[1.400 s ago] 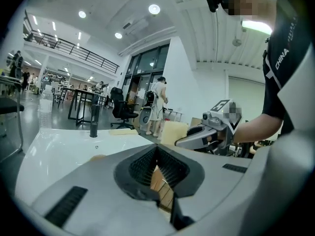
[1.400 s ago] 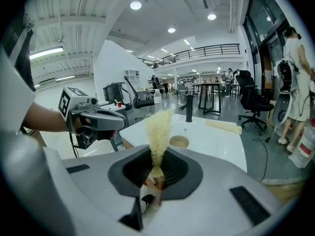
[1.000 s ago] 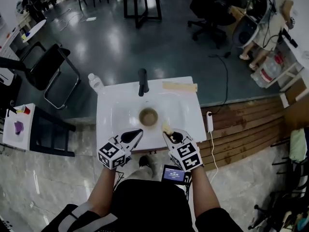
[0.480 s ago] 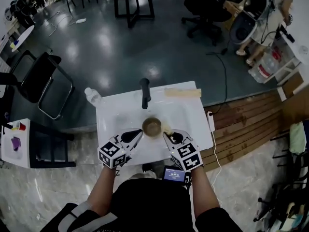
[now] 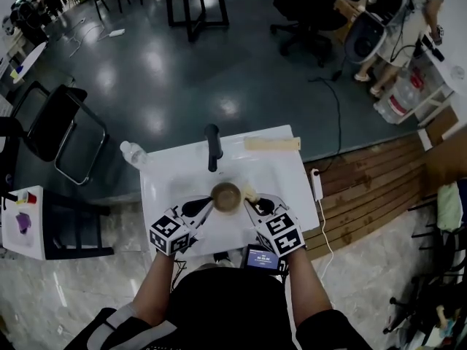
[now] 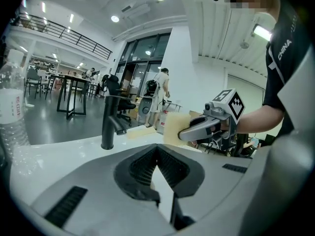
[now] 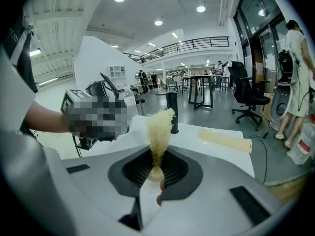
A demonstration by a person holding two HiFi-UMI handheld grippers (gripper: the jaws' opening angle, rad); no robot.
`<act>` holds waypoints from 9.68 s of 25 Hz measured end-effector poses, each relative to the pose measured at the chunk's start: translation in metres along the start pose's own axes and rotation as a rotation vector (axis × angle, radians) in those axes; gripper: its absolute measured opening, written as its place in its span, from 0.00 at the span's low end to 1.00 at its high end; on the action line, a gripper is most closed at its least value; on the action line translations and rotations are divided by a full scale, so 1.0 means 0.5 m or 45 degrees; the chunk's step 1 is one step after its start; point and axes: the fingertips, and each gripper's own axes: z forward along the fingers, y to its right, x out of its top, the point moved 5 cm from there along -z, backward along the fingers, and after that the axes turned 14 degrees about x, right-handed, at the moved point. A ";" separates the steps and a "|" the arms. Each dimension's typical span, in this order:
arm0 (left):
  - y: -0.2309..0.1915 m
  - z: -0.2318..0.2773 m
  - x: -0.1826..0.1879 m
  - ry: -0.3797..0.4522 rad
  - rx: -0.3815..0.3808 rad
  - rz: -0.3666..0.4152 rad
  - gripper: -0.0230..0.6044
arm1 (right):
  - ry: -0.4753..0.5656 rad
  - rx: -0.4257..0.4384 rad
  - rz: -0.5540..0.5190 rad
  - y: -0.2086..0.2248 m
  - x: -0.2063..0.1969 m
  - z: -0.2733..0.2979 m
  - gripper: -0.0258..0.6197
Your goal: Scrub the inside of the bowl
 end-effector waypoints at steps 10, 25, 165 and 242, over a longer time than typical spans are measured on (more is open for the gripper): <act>-0.021 0.008 -0.004 -0.022 0.060 -0.033 0.04 | -0.011 0.048 -0.017 0.009 0.007 0.025 0.10; -0.071 0.061 -0.068 -0.259 0.142 -0.118 0.15 | -0.158 0.185 -0.055 0.039 -0.027 0.100 0.10; -0.149 0.226 -0.267 -0.907 0.411 -0.284 0.07 | -0.941 0.464 -0.813 0.115 -0.176 0.327 0.10; -0.162 0.229 -0.270 -0.931 0.404 -0.324 0.07 | -1.082 0.653 -1.104 0.034 -0.200 0.404 0.10</act>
